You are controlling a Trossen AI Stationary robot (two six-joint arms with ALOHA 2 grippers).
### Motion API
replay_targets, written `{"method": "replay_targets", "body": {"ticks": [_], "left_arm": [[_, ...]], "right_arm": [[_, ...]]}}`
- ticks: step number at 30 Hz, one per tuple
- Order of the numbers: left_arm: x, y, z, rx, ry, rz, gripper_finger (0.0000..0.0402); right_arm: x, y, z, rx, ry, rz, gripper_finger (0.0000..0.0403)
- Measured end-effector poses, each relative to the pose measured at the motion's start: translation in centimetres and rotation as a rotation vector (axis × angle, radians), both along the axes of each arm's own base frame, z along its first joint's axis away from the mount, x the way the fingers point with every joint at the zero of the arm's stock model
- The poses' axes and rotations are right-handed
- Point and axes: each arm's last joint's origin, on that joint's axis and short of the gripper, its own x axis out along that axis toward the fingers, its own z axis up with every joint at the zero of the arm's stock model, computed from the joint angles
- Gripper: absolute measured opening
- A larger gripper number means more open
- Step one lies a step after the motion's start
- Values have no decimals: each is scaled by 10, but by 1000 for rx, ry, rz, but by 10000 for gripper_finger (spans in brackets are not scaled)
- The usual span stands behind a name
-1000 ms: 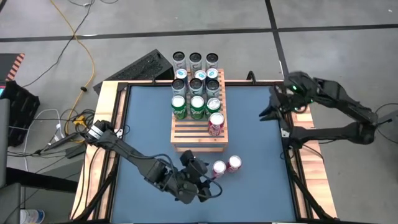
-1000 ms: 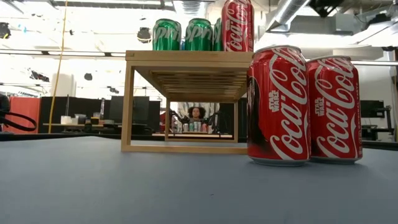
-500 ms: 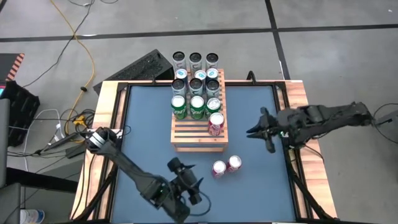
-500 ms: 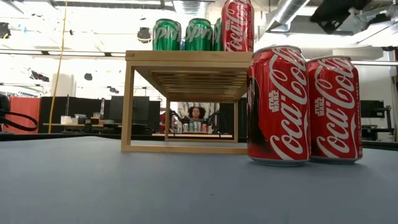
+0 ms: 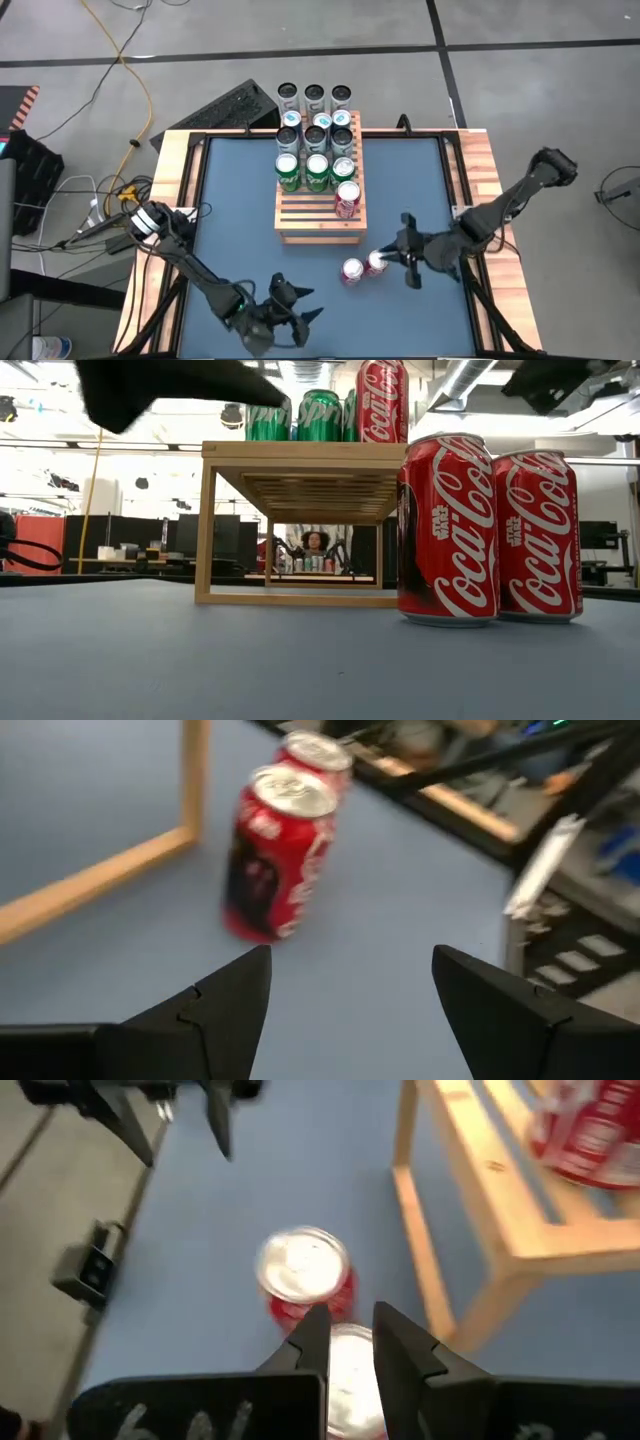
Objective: Place canned beverage on shelf
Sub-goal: Put the left red soda can on the shelf aligned with the other red soda can
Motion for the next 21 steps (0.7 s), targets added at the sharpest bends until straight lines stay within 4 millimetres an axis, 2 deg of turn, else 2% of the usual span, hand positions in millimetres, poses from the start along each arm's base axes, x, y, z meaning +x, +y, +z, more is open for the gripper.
{"method": "replay_targets", "body": {"ticks": [7, 13, 21], "left_arm": [[10, 21, -8, -27, -152, -257, 263], [22, 36, -10, -27, -136, -417, 263], [26, 42, -11, 11, -119, -467, 263]], "right_arm": [[12, 29, -20, 34, 4, -45, 63], [22, 42, -32, 5, 22, -89, 63], [46, 56, -38, -116, 118, -90, 63]]}}
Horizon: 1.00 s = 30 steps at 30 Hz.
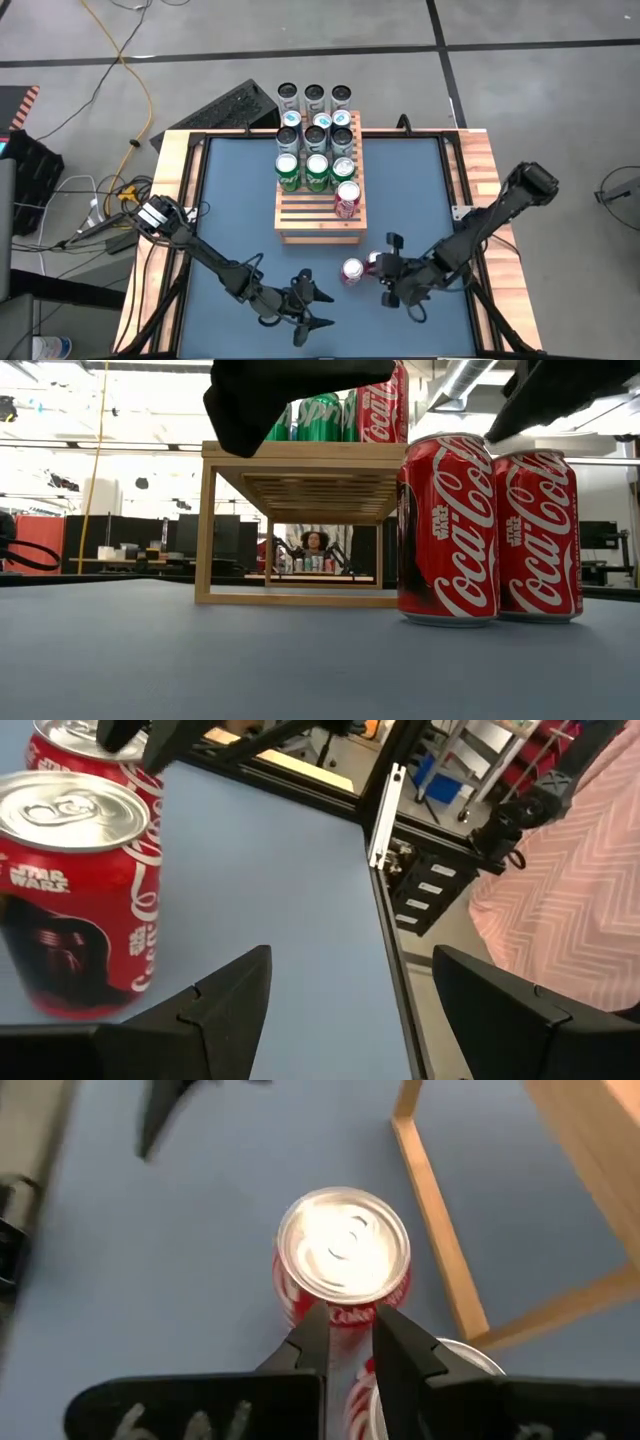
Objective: Place canned beverage on shelf
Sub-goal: Put the left red soda can on the shelf aligned with the other red soda can
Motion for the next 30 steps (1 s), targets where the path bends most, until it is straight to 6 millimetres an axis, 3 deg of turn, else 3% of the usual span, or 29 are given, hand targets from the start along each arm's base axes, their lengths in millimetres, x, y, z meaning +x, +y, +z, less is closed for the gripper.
{"method": "replay_targets", "body": {"ticks": [16, 30], "left_arm": [[0, 0, -4, -7, 45, -33, 263], [-8, 14, -24, 0, 105, 210, 263]], "right_arm": [[27, 5, -21, -85, 85, 12, 63], [25, 3, -15, -96, 81, 53, 63]]}}
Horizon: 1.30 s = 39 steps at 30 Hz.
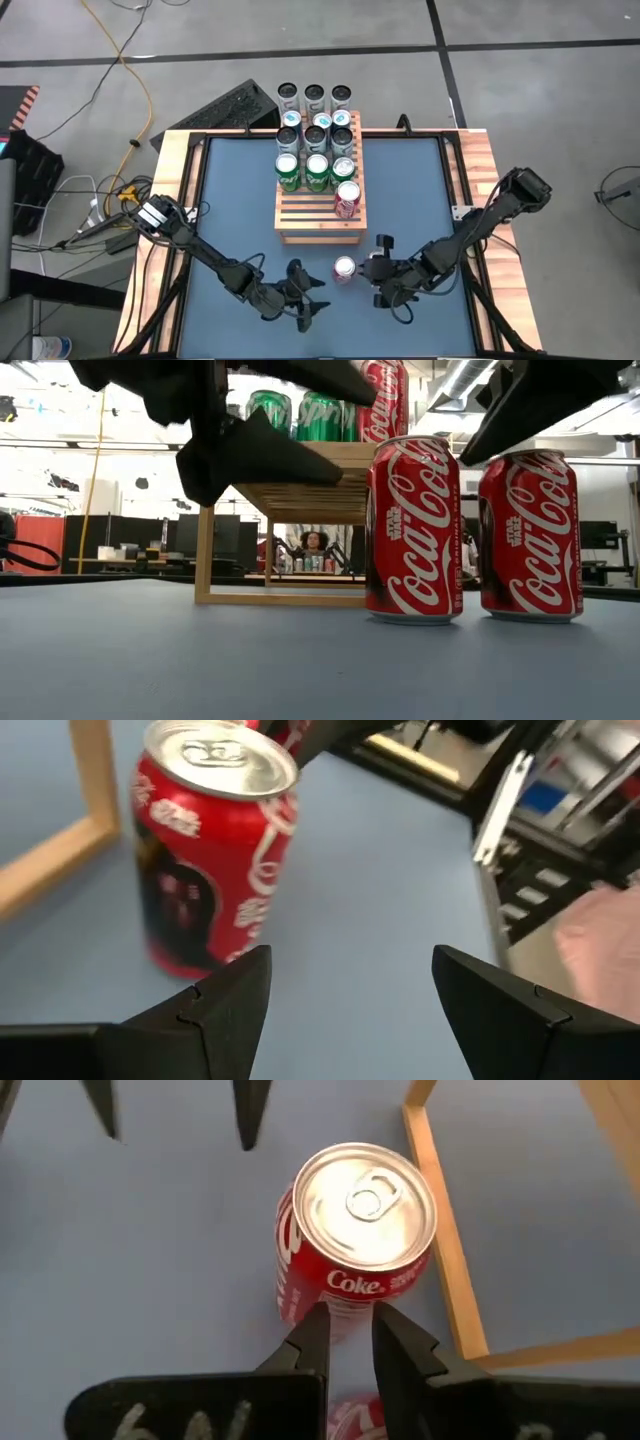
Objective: Place canned beverage on shelf
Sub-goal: Put the left red soda can on the shelf aligned with the other red soda can
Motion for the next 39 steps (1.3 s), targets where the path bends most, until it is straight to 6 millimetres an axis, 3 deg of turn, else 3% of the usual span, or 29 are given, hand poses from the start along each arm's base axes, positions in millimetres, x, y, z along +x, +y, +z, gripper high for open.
{"method": "replay_targets", "body": {"ticks": [6, 12, 21, 25, 29, 39], "left_arm": [[6, 15, -2, 137, 25, 56, 263], [15, 31, -3, 133, 36, 90, 263], [21, 50, -11, 283, 149, -6, 266], [29, 62, -10, 237, 137, -59, 284], [33, 69, -7, 302, 116, -98, 313], [33, 69, -8, 272, 121, -113, 344]], "right_arm": [[-2, -4, 2, -15, 21, -7, 63], [-2, -5, 2, -17, 22, -10, 63], [0, -14, 1, -38, 43, -38, 63], [0, -13, 1, -40, 43, -37, 63], [0, -13, 1, -39, 43, -37, 63], [0, -13, 1, -39, 38, -25, 63]]}}
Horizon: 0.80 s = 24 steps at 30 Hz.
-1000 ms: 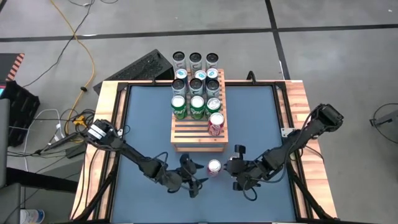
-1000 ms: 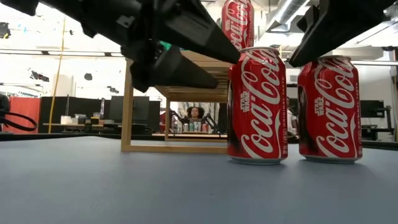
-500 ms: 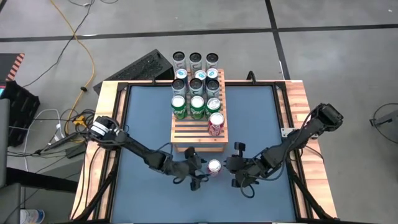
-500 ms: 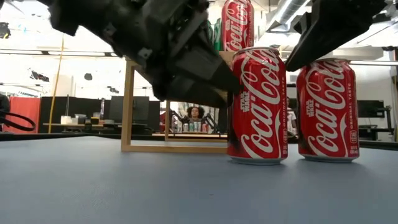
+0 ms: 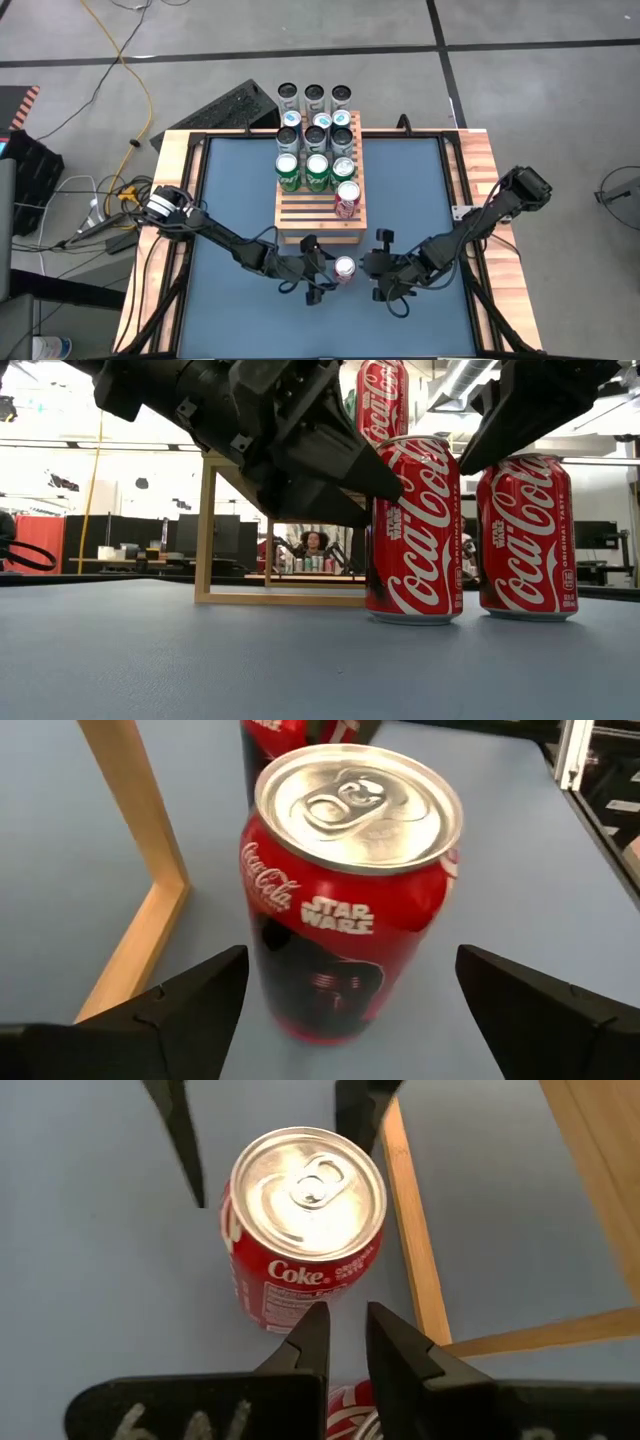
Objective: Place canned beverage on shelf
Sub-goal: Put the left red soda can on the shelf aligned with the other red soda can
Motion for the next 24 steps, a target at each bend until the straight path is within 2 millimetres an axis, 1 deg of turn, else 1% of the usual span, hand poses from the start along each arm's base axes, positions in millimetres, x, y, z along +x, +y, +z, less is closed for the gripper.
{"method": "replay_targets", "body": {"ticks": [5, 9, 13, 24], "left_arm": [[2, 2, 0, -15, -26, 15, 345], [4, 3, 3, -29, -64, 63, 345], [5, 2, 6, -34, -97, 50, 345], [5, 3, 7, -57, -107, 72, 345]], "right_arm": [[1, 1, 0, -12, -2, 27, 63], [1, 1, 0, -11, -4, 28, 63], [4, 3, -4, -17, -5, 30, 63], [13, -1, 0, 5, -57, 41, 63]]}}
